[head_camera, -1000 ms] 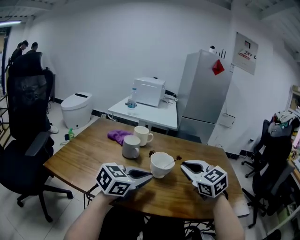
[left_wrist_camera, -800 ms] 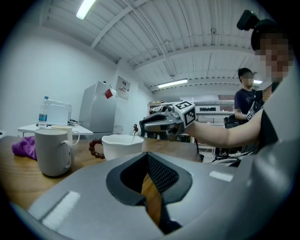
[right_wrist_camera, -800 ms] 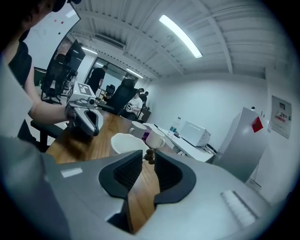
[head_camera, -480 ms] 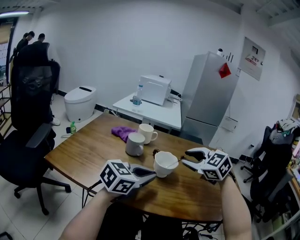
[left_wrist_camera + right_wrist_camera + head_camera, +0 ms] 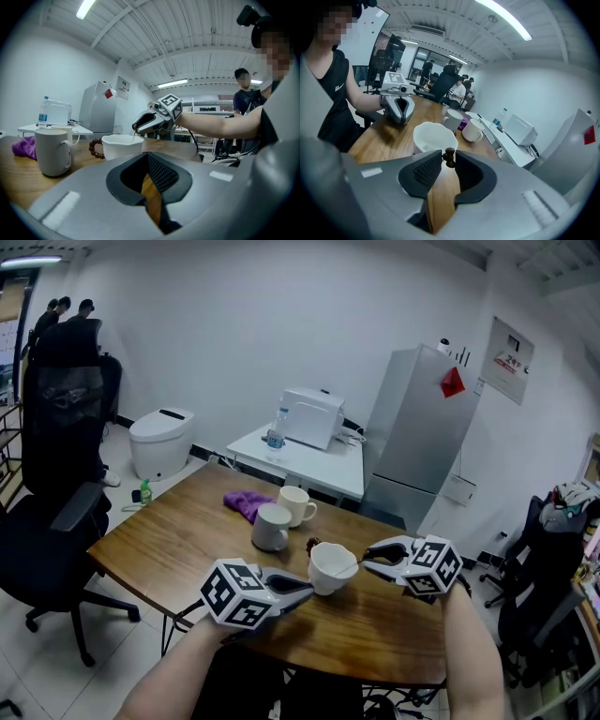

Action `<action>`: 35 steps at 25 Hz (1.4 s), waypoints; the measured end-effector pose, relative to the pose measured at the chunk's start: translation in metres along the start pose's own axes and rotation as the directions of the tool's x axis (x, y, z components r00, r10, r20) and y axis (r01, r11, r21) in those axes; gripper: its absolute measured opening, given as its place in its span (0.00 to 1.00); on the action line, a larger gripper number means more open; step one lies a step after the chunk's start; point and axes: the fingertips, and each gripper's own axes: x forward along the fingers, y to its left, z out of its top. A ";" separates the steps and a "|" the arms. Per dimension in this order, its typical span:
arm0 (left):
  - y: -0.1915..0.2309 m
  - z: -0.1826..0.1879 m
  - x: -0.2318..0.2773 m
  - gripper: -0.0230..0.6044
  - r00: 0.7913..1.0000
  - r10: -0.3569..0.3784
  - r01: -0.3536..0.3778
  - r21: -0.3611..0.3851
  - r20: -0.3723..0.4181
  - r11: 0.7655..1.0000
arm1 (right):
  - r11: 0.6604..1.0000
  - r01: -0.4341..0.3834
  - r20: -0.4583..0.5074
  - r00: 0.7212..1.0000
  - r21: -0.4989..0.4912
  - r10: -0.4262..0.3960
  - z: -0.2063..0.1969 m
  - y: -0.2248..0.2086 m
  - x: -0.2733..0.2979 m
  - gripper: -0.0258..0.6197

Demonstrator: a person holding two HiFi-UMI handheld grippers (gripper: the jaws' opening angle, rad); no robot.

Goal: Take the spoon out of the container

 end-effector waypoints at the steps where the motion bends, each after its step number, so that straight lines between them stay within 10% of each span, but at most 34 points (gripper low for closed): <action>1: 0.000 0.000 0.000 0.06 1.000 0.000 0.000 0.000 0.000 1.000 | 1.000 0.000 0.000 1.000 -0.003 0.000 0.000 0.000 0.000 0.18; 35: 0.001 -0.001 -0.001 0.06 1.000 0.000 0.000 0.001 0.000 1.000 | 0.982 0.136 0.234 0.958 0.129 -0.163 0.011 -0.026 -0.077 0.15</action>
